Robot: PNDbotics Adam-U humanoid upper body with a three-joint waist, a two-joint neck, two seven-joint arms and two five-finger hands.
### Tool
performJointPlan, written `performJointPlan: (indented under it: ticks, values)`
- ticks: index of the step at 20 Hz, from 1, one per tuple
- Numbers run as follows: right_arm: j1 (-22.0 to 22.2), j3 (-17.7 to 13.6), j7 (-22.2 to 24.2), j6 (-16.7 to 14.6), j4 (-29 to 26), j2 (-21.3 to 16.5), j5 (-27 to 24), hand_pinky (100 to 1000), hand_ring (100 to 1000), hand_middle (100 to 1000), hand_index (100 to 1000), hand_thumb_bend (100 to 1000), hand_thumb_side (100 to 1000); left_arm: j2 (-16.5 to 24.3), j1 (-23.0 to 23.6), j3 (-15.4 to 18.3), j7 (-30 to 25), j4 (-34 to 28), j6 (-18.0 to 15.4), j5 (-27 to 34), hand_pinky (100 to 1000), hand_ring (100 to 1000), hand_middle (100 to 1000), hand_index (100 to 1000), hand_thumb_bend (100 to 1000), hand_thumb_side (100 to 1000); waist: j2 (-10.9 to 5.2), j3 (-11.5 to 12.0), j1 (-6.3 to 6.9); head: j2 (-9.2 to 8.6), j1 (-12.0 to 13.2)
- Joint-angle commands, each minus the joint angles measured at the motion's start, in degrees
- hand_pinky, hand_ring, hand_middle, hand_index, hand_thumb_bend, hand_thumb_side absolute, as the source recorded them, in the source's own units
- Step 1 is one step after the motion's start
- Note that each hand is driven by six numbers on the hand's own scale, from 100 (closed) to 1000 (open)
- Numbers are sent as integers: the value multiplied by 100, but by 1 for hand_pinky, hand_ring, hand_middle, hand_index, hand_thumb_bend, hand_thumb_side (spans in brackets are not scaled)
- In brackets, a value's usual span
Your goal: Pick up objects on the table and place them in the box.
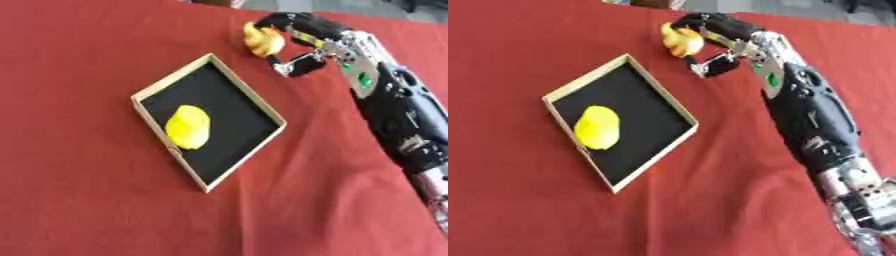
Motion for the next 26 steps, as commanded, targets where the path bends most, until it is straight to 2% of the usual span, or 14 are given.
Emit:
performJointPlan:
  ticks: [1,3,8,12,16,20,23,24,25,26]
  values:
    - [-109,-94,-214,155,-7,-94,238,911,966,886,958,100,190,29,-49,-2,-24,-101,-2,15,860,695,806,888,100,720,-100,9,38,-90,-18]
    - [-109,-94,-317,271,2,-88,346,906,958,868,944,100,199,28,-53,-4,-25,-101,3,14,860,695,806,888,100,720,-94,10,37,-98,-26]
    - [-115,-54,-507,364,109,-16,491,874,895,741,837,100,213,19,-60,-17,-45,-101,14,22,861,695,807,888,100,721,-71,31,31,-112,-65]
    - [-143,-62,-591,419,149,30,285,858,854,620,738,100,215,18,-63,-19,-63,-101,17,26,861,695,808,888,100,720,-57,50,29,-109,-79]
    - [-177,-63,-773,529,102,37,132,819,763,506,616,100,164,13,-73,-29,-83,-101,28,36,862,695,808,889,100,720,-50,57,22,-118,-98]
    - [-202,-83,-1140,589,85,52,-25,799,718,463,549,100,157,8,-78,-46,-107,-101,35,55,862,695,809,889,100,718,-53,70,21,-115,-103]
    - [-202,-70,-1262,559,37,45,-323,794,703,445,528,100,204,8,-71,-50,-130,-101,45,66,862,695,809,889,100,717,-77,65,29,-101,-94]
    - [-199,-56,-1256,539,-15,30,-456,792,700,438,519,100,288,11,-67,-47,-131,-101,47,68,862,696,809,889,100,717,-90,58,32,-95,-91]
    - [-199,-41,-1242,516,-86,9,-588,792,699,436,515,100,209,14,-61,-45,-130,-101,50,70,862,696,809,889,100,716,-106,46,36,-89,-84]
    - [-195,-25,-1219,497,-164,-14,-714,792,699,436,515,100,209,16,-55,-44,-130,-101,53,71,862,696,809,889,100,716,-120,35,39,-81,-78]
